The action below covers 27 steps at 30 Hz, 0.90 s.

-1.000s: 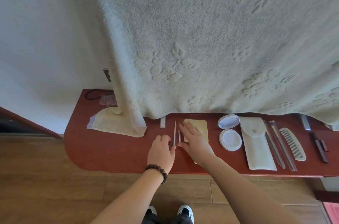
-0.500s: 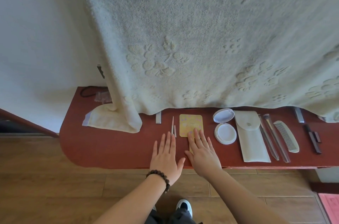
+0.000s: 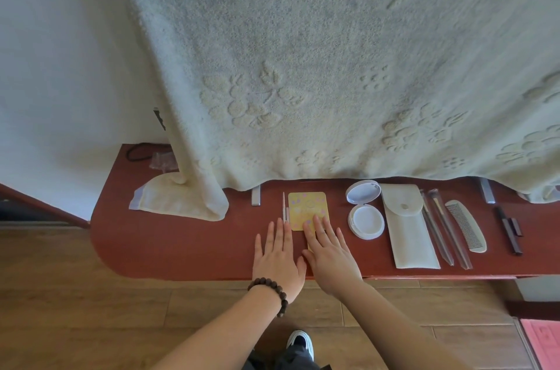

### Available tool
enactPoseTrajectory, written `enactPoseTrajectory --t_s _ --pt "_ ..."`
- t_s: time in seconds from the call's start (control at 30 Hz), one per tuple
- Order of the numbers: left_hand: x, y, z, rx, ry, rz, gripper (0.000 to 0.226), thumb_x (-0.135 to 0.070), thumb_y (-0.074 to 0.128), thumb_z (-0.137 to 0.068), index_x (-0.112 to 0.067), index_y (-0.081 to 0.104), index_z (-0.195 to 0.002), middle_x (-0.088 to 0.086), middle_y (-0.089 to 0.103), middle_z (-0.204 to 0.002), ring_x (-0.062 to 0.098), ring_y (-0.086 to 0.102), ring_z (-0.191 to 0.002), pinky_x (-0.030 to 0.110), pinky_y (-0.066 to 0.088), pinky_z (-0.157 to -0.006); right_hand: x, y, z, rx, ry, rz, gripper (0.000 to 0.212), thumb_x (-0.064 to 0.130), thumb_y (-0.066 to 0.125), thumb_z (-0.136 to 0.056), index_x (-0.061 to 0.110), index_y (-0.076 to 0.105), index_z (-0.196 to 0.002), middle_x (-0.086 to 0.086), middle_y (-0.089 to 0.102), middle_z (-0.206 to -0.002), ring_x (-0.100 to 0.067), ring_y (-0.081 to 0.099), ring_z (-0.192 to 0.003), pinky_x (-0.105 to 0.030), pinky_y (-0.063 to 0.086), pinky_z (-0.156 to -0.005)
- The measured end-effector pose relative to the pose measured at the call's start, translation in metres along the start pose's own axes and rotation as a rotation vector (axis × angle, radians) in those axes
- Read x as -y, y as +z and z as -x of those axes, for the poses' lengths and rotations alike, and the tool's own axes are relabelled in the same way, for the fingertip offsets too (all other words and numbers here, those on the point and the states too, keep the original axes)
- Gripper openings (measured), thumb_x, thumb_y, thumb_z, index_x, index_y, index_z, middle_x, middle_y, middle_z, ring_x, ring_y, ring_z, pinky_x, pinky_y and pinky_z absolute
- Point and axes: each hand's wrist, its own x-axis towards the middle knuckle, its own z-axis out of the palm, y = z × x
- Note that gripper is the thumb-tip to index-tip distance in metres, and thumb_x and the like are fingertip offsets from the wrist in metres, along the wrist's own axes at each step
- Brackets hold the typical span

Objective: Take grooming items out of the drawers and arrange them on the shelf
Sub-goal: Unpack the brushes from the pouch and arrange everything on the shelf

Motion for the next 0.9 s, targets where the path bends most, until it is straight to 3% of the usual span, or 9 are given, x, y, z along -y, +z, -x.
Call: enactPoseTrajectory --t_s 0.07,0.1,0.2,0.33,0.47,0.57,0.73,0.9 --pt "-0.001 -0.002 0.0 -0.003 -0.002 0.002 0.071 -0.045 0.022 -0.097 -0.015 -0.018 -0.148 0.003 -0.019 -0.158 0.019 -0.017 -0.145 0.046 -0.007 -0.118 -0.001 -0.01 0.003 -0.103 0.036 -0.111 0.064 0.054 0.007 -0.095 0.025 -0.01 -0.149 0.004 -0.023 -0.154 -0.014 -0.027 -0.14 -0.038 -0.005 -0.12" --pt "-0.001 -0.002 0.001 -0.011 0.001 0.001 0.073 -0.046 0.022 -0.096 -0.015 -0.019 -0.148 0.003 -0.02 -0.157 0.019 -0.018 -0.145 0.046 -0.008 -0.118 -0.006 -0.014 0.005 -0.215 0.072 -0.166 0.067 0.051 0.026 -0.098 0.022 -0.005 -0.15 0.004 -0.019 -0.155 -0.014 -0.023 -0.142 -0.036 -0.005 -0.12" --pt "-0.002 -0.004 0.001 -0.077 0.052 -0.025 0.073 -0.05 0.016 -0.09 -0.02 -0.024 -0.144 0.003 -0.025 -0.155 0.019 -0.021 -0.143 0.047 -0.01 -0.115 -0.037 -0.026 0.012 -0.459 0.278 -0.25 0.089 0.05 0.055 -0.088 0.011 0.008 -0.151 -0.007 0.001 -0.159 -0.018 -0.007 -0.146 -0.034 -0.001 -0.119" --pt "-0.009 -0.002 -0.003 -0.065 0.107 -0.061 0.075 -0.054 0.022 -0.092 -0.025 -0.023 -0.144 0.004 -0.027 -0.154 0.025 -0.018 -0.145 0.05 -0.008 -0.117 -0.076 -0.028 0.01 -0.311 0.407 -0.271 0.095 0.051 0.062 -0.084 0.009 0.01 -0.151 -0.008 0.013 -0.159 -0.019 -0.004 -0.148 -0.034 -0.002 -0.119" --pt "-0.009 0.001 -0.005 -0.008 0.106 -0.087 0.073 -0.058 0.022 -0.093 -0.033 -0.022 -0.146 0.004 -0.021 -0.158 0.028 -0.018 -0.145 0.052 -0.005 -0.117 -0.081 -0.027 0.003 -0.369 0.411 -0.318 0.082 0.038 0.07 -0.081 0.008 0.029 -0.145 -0.011 0.035 -0.15 -0.023 0.018 -0.144 -0.04 0.017 -0.119" --pt "-0.005 0.002 -0.003 0.021 0.119 -0.103 0.072 -0.059 0.021 -0.093 -0.034 -0.022 -0.145 0.001 -0.018 -0.158 0.027 -0.016 -0.146 0.052 -0.002 -0.118 -0.071 -0.025 -0.003 -0.393 0.387 -0.319 0.082 0.037 0.077 -0.073 0.008 0.038 -0.139 -0.009 0.046 -0.138 -0.025 0.034 -0.131 -0.039 0.03 -0.111" --pt "-0.002 0.0 -0.004 0.031 0.138 -0.106 0.071 -0.057 0.024 -0.094 -0.033 -0.016 -0.148 0.001 -0.015 -0.16 0.027 -0.014 -0.146 0.053 0.002 -0.118 -0.054 -0.018 -0.012 -0.418 0.352 -0.326 0.078 0.038 0.081 -0.067 0.008 0.046 -0.129 -0.007 0.051 -0.123 -0.027 0.046 -0.113 -0.036 0.043 -0.093" --pt "-0.002 0.001 -0.004 0.028 0.134 -0.111 0.071 -0.055 0.024 -0.094 -0.033 -0.017 -0.148 0.002 -0.016 -0.159 0.028 -0.014 -0.146 0.053 0.001 -0.118 -0.052 -0.019 -0.012 -0.423 0.341 -0.324 0.078 0.041 0.08 -0.068 0.008 0.046 -0.13 -0.008 0.049 -0.124 -0.027 0.045 -0.115 -0.036 0.043 -0.095"
